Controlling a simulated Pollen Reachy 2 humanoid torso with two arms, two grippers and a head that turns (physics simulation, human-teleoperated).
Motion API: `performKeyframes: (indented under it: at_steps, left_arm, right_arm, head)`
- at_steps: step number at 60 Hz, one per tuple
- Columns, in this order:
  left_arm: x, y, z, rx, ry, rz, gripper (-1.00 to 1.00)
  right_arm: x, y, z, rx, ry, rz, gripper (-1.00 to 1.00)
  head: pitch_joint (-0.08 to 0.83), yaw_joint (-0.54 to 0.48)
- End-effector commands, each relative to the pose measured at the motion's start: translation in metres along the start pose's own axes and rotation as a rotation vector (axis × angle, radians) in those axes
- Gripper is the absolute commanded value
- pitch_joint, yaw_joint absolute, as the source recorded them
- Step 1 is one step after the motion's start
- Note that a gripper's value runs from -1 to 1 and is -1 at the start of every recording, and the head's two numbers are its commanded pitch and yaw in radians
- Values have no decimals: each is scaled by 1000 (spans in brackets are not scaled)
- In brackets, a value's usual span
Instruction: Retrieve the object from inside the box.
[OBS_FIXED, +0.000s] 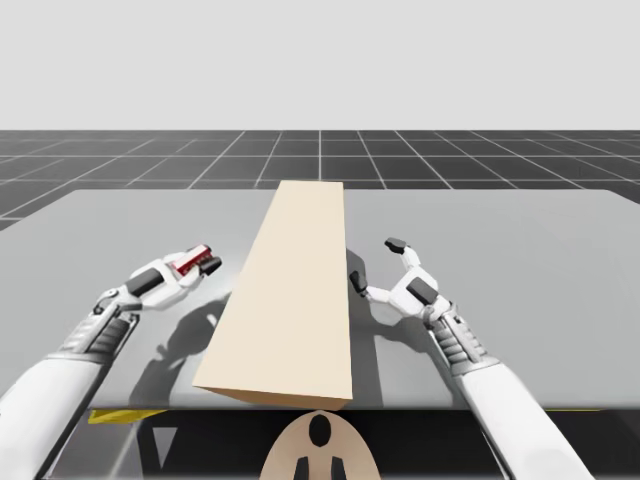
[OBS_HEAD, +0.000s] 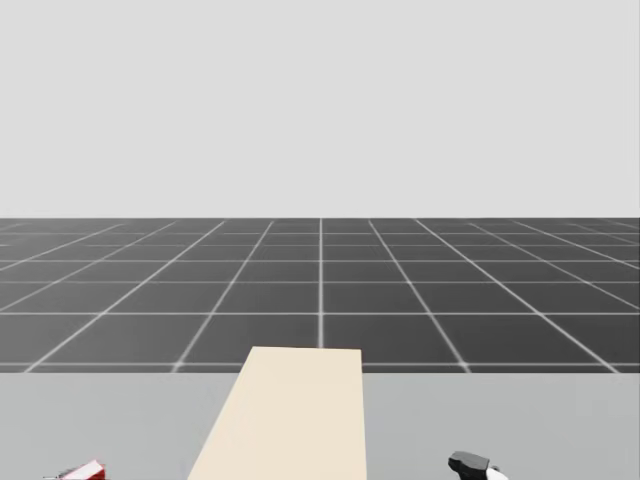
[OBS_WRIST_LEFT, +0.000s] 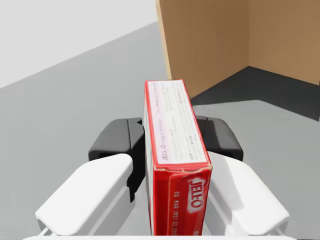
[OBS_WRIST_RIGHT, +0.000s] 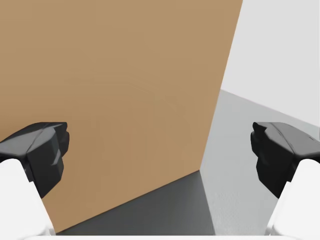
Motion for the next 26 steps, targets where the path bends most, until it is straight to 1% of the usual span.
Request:
performKeyframes:
  at_steps: [1, 3, 5, 10, 13, 14, 15, 17, 19, 20, 21, 24, 26]
  left_arm:
    - [48, 32, -18, 73, -45, -58, 1000]
    - [54, 33, -21, 79, -45, -69, 1000]
    - [66, 36, -26, 85, -57, -86, 1000]
    - [86, 40, -37, 103, -82, -104, 1000]
    - [99, 43, -44, 113, -98, -112, 1000]
    - [105, 45, -47, 125, -102, -120, 1000]
    - [110, 46, -50, 129, -107, -120, 1000]
    - [116, 47, -53, 131, -111, -120, 1000]
    - [126, 47, -58, 147, -118, -146, 1000]
    - [128, 47, -60, 148, -122, -150, 1000]
    - [133, 46, -62, 149, -125, -150, 1000]
    - [145, 44, -67, 170, -138, -172, 1000]
    - [149, 43, -69, 181, -146, -172, 1000]
  right_arm:
    - [0, -1, 1, 4, 3, 2, -1000]
    - [0, -1, 1, 3, 4, 4, -1000]
    - [0, -2, 2, 2, 4, 2, -1000]
    - [1, -3, 2, 1, 9, 1, -1000]
    - [1, -3, 3, 0, 14, 5, -1000]
    - [0, -4, 3, -4, 20, 7, -1000]
    - [0, -5, 4, -4, 23, 15, -1000]
    - [-1, -7, 3, -9, 31, 9, -1000]
    - [-1, -10, 3, -44, 59, -3, -1000]
    - [-1, -11, 3, -53, 64, -9, -1000]
    - [-1, -13, 3, -66, 63, -20, -1000]
    - [-1, -17, 3, -99, 61, -41, -1000]
    - [-1, -18, 3, -108, 56, -58, -1000]
  head:
    - [23, 1]
    - [22, 1]
    - [22, 0]
    - [22, -3]
    - [22, -4]
    - [22, -5]
    - [22, -5]
    - [22, -5]
    - [22, -5]
    - [21, -6]
    - [21, -6]
    - [22, -8]
    - [22, -9]
